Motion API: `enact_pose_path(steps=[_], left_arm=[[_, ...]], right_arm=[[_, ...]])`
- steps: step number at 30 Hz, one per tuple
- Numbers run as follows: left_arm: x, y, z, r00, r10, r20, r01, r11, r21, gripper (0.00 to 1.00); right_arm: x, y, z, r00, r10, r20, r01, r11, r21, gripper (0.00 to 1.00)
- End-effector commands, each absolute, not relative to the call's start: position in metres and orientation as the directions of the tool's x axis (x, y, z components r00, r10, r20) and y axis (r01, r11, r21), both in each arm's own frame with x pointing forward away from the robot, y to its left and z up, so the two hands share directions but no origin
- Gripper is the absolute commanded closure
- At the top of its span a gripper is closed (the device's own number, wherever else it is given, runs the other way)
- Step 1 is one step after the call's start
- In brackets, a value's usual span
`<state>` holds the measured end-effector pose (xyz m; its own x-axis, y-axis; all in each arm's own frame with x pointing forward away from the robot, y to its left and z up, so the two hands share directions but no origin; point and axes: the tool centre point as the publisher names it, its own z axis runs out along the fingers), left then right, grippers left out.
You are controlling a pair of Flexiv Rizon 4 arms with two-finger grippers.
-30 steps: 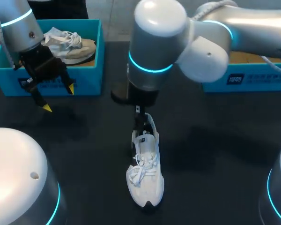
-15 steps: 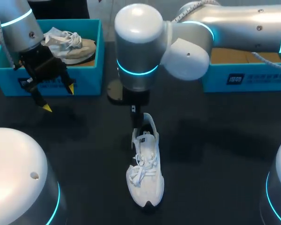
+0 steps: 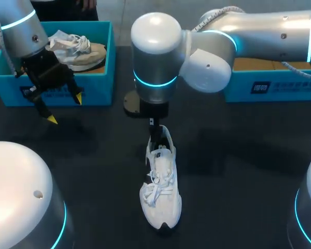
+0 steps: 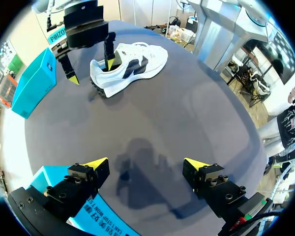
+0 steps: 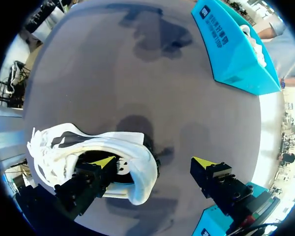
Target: Take the shoe out of the shoebox, open the shoe tongue, remove and reinsert the insole, then place the shoe into the shoebox
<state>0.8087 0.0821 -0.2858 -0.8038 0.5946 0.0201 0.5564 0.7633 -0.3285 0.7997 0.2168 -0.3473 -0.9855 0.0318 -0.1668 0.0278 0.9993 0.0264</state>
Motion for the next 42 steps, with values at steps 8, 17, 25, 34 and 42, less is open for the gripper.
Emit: enact_pose_path(steps=[8,17,25,34,42], left_arm=[[0.807,0.083,-0.286,-0.804,0.594,0.018,0.557,0.764,-0.326,0.00],[0.807,0.083,-0.286,-0.804,0.594,0.018,0.557,0.764,-0.326,0.00],[0.807,0.083,-0.286,-0.804,0.594,0.018,0.557,0.764,-0.326,0.00],[0.807,0.083,-0.286,-0.804,0.594,0.018,0.557,0.764,-0.326,0.00],[0.807,0.083,-0.286,-0.804,0.594,0.018,0.557,0.764,-0.326,0.00]], right_arm=[[0.808,0.210,-0.368,-0.989,0.038,-0.146,0.033,0.999,0.033,0.04],[0.809,0.211,-0.373,-0.991,0.023,-0.129,0.020,1.000,0.023,0.50],[0.809,0.205,-0.382,-0.995,0.020,-0.101,0.018,1.000,0.021,0.45],[0.811,0.206,-0.386,-0.996,0.010,-0.084,0.008,1.000,0.021,1.00],[0.808,0.197,-0.362,-0.994,0.058,-0.089,0.055,0.998,0.029,1.00]])
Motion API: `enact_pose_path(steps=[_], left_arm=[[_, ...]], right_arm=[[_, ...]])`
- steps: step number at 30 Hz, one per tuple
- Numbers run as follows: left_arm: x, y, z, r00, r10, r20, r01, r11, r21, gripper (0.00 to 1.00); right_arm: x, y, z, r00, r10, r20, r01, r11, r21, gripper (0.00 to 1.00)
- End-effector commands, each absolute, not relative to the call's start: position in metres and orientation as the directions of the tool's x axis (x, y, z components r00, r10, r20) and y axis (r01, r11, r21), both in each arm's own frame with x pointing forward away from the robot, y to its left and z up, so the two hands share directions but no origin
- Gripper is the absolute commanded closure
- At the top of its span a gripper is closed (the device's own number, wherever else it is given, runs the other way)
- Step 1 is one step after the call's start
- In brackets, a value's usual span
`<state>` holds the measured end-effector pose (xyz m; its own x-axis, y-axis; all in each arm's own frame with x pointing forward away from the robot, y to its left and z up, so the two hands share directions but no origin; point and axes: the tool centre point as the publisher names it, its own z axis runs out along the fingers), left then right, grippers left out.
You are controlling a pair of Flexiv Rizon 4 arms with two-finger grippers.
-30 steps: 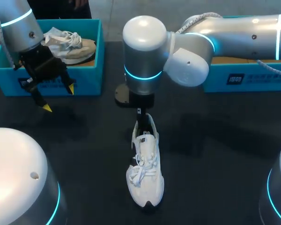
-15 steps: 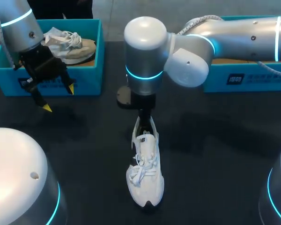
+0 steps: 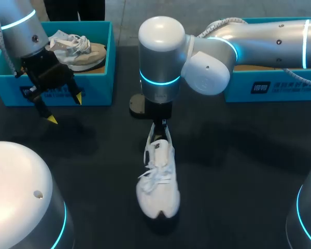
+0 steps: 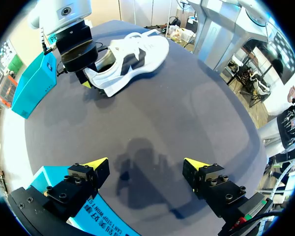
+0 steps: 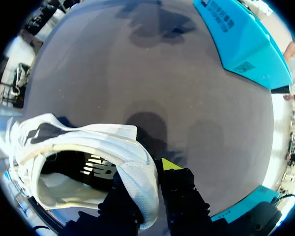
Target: Take the shoe out of the shoebox, open the shoe tongue, remove and reinsert the insole, then place the shoe into the shoebox
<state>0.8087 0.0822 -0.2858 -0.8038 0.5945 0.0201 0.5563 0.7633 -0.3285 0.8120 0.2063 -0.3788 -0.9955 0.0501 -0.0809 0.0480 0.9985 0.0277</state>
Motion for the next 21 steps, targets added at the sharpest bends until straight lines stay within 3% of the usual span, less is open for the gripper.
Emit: enact_pose_path(steps=[1,13,21], left_arm=[[0.807,0.083,-0.286,-0.804,0.594,0.018,0.557,0.764,-0.326,0.00],[0.807,0.083,-0.286,-0.804,0.594,0.018,0.557,0.764,-0.326,0.00],[0.807,0.083,-0.286,-0.804,0.594,0.018,0.557,0.764,-0.326,0.00]], right_arm=[[0.808,0.194,-0.356,-0.993,0.076,-0.088,0.074,0.997,0.024,1.00],[0.822,0.144,-0.296,-0.947,0.303,-0.103,0.305,0.952,0.003,1.00],[0.845,0.107,-0.250,-0.940,0.292,-0.178,0.297,0.955,-0.006,1.00]])
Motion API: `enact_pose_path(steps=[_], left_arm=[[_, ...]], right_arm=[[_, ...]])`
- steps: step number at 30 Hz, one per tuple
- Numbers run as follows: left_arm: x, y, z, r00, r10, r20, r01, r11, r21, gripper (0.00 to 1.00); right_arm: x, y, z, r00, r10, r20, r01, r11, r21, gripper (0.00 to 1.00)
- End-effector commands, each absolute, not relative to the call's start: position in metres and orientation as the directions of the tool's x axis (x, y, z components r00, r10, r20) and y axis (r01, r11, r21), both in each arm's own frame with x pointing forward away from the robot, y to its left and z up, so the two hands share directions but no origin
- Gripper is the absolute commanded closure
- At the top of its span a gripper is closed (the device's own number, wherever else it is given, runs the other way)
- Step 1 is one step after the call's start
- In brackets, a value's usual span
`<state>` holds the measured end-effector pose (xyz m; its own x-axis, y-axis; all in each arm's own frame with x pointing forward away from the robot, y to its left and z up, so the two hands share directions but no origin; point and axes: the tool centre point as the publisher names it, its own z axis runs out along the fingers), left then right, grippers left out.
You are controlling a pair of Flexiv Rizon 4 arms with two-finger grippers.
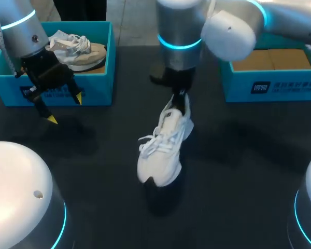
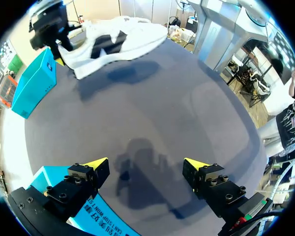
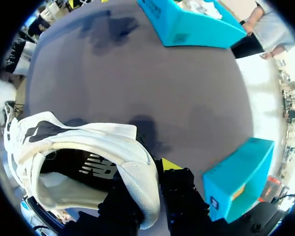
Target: Take the shoe out of the shoebox, open the shoe tongue, remove and reinsert the insole, then place the shoe into the shoebox
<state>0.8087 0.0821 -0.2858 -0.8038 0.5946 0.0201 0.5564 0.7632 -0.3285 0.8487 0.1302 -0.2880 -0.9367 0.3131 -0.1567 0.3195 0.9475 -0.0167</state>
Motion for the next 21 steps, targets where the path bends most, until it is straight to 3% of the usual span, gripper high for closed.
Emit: enact_pose_path(steps=[1,4,19,21], left_arm=[[0.807,0.083,-0.286,-0.804,0.594,0.018,0.557,0.764,-0.326,0.00],[0.807,0.083,-0.286,-0.804,0.594,0.018,0.557,0.764,-0.326,0.00],[0.807,0.083,-0.286,-0.804,0.594,0.018,0.557,0.764,-0.326,0.00],[0.807,0.083,-0.286,-0.804,0.594,0.018,0.557,0.764,-0.326,0.00]], right_arm=[[0.849,0.103,-0.244,-0.943,0.278,-0.184,0.286,0.958,-0.019,1.00],[0.860,0.091,-0.223,-0.960,0.210,-0.184,0.204,0.978,0.050,1.00],[0.862,0.089,-0.222,-0.959,0.205,-0.195,0.198,0.979,0.055,1.00],[0.872,0.080,-0.216,-0.955,0.196,-0.223,0.199,0.980,0.011,1.00]])
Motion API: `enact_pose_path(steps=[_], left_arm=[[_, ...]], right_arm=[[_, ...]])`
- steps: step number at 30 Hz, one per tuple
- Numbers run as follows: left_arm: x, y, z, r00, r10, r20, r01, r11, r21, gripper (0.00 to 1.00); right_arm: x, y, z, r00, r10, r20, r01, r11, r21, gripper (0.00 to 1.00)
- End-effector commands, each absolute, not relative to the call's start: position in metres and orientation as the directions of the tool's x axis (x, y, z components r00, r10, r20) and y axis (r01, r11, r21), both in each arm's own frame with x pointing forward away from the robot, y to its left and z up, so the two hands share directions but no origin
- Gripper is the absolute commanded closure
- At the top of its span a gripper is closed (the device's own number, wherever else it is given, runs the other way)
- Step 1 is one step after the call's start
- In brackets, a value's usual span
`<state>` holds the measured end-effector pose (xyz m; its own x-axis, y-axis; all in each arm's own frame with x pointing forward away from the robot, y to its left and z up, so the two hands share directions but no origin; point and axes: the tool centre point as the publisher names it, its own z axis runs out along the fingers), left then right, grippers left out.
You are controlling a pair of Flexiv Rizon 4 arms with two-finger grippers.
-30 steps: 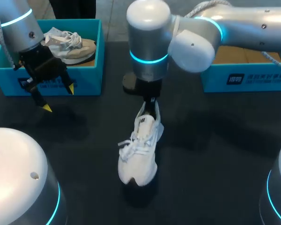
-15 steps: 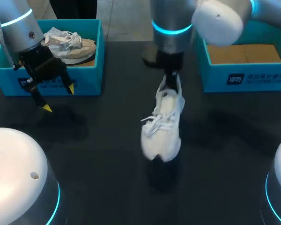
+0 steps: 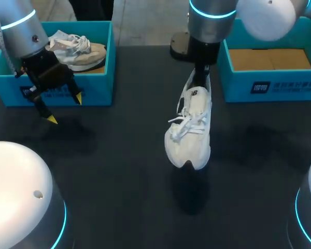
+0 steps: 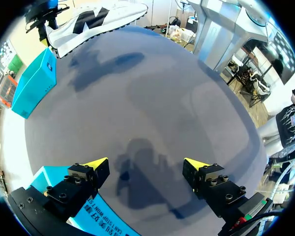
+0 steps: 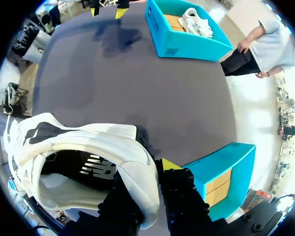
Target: Take the shoe out of the shoebox, open the shoe tongue, remove and reinsert the insole, then place the shoe into the shoebox
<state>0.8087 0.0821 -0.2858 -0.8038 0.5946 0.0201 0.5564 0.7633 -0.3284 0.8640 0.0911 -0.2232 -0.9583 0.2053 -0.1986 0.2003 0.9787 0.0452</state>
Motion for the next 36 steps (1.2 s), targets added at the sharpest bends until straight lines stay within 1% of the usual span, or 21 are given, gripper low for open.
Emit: enact_pose_path(steps=[1,5,8,13,19,20,36], left_arm=[[0.807,0.083,-0.286,-0.804,0.594,0.018,0.557,0.764,-0.326,0.00],[0.807,0.083,-0.286,-0.804,0.594,0.018,0.557,0.764,-0.326,0.00],[0.807,0.083,-0.286,-0.804,0.594,0.018,0.557,0.764,-0.326,0.00],[0.807,0.083,-0.286,-0.804,0.594,0.018,0.557,0.764,-0.326,0.00],[0.807,0.083,-0.286,-0.804,0.594,0.018,0.557,0.764,-0.326,0.00],[0.807,0.083,-0.286,-0.804,0.594,0.018,0.557,0.764,-0.326,0.00],[0.807,0.083,-0.286,-0.804,0.594,0.018,0.557,0.764,-0.326,0.00]], right_arm=[[0.879,0.076,-0.212,-0.954,0.188,-0.235,0.194,0.981,-0.001,1.00],[0.907,0.051,-0.203,-0.953,0.170,-0.250,0.183,0.982,-0.033,1.00],[0.925,0.033,-0.196,-0.955,0.135,-0.265,0.144,0.990,-0.012,1.00],[0.959,0.001,-0.185,-0.956,0.110,-0.274,0.122,0.992,-0.030,1.00],[0.995,-0.041,-0.158,-0.945,0.083,-0.315,0.083,0.996,0.011,1.00],[0.998,-0.045,-0.156,-0.943,0.099,-0.319,0.102,0.995,0.005,1.00],[0.998,-0.045,-0.156,-0.943,0.099,-0.319,0.102,0.995,0.005,1.00]])
